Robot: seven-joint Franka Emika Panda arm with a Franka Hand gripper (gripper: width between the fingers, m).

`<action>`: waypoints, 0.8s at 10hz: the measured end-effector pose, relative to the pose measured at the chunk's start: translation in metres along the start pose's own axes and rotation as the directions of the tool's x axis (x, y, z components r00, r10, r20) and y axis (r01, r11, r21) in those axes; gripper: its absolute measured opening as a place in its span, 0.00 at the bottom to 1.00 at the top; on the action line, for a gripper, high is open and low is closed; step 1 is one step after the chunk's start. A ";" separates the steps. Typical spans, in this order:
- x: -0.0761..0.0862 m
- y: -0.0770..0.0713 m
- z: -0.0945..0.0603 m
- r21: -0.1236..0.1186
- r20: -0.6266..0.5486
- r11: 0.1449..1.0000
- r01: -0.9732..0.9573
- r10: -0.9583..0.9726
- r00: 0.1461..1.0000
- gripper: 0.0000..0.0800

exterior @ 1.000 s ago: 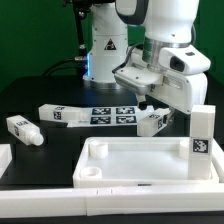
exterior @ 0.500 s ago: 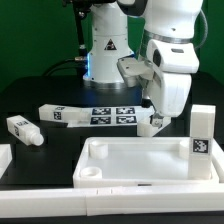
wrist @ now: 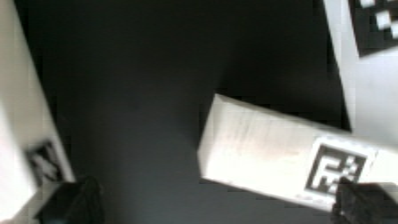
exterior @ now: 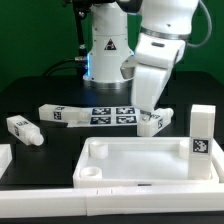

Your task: Assemble desk

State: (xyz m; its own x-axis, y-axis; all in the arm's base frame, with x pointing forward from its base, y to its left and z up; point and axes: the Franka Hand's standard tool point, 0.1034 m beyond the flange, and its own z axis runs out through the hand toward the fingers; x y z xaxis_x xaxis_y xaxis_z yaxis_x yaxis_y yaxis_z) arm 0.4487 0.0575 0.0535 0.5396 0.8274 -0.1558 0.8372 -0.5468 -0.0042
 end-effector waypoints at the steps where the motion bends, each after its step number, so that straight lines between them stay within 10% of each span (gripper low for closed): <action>1: 0.002 0.003 -0.002 0.020 0.001 0.976 -0.218 0.218 0.976 0.81; 6: 0.006 0.004 -0.004 0.039 0.010 0.824 -0.565 0.565 0.825 0.81; 8: 0.006 -0.003 0.001 0.067 0.041 0.610 -0.790 0.789 0.613 0.81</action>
Offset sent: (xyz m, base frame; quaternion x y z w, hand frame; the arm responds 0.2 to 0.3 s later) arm 0.0000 0.0000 0.0000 0.0000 0.0000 0.1938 0.9810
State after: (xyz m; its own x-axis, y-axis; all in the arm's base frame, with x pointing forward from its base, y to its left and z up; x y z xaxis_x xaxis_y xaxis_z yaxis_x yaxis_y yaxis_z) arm 0.4492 0.0639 0.0516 0.9877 0.0702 -0.1396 0.0784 -0.9954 0.0541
